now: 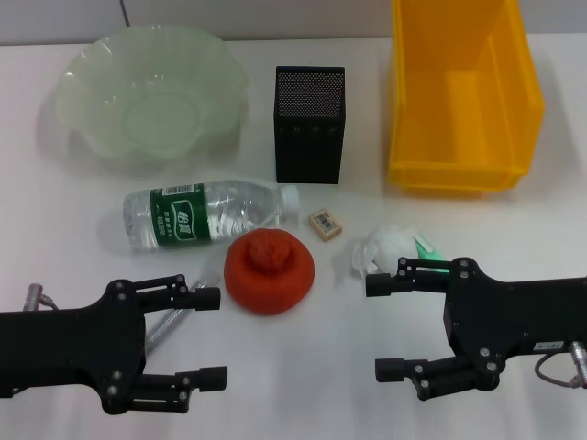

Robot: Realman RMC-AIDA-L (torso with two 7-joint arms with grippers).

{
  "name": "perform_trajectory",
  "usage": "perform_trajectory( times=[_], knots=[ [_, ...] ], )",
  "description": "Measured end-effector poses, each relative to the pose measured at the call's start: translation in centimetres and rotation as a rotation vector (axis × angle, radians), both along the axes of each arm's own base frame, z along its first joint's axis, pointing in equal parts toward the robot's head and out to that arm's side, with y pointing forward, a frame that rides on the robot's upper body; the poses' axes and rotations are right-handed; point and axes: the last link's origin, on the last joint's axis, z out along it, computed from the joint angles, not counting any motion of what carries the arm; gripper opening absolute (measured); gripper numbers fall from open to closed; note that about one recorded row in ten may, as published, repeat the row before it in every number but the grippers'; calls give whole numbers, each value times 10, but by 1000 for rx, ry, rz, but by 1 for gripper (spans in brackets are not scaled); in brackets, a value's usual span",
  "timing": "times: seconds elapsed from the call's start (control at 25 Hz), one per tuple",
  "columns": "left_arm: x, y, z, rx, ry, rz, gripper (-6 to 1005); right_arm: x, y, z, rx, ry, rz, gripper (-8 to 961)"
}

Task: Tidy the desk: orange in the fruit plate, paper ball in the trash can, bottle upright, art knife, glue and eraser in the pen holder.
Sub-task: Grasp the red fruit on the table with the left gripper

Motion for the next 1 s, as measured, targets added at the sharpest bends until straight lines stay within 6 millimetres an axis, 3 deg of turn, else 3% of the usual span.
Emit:
perform_trajectory(
  times=[0.56,1.0],
  knots=[
    [4,5,-3,16,-8,-2,774,3,-3,0,4,3,-10,824],
    [19,57,-34,92,53,56,753,26,-24,6,66,17,-79,823]
  ],
)
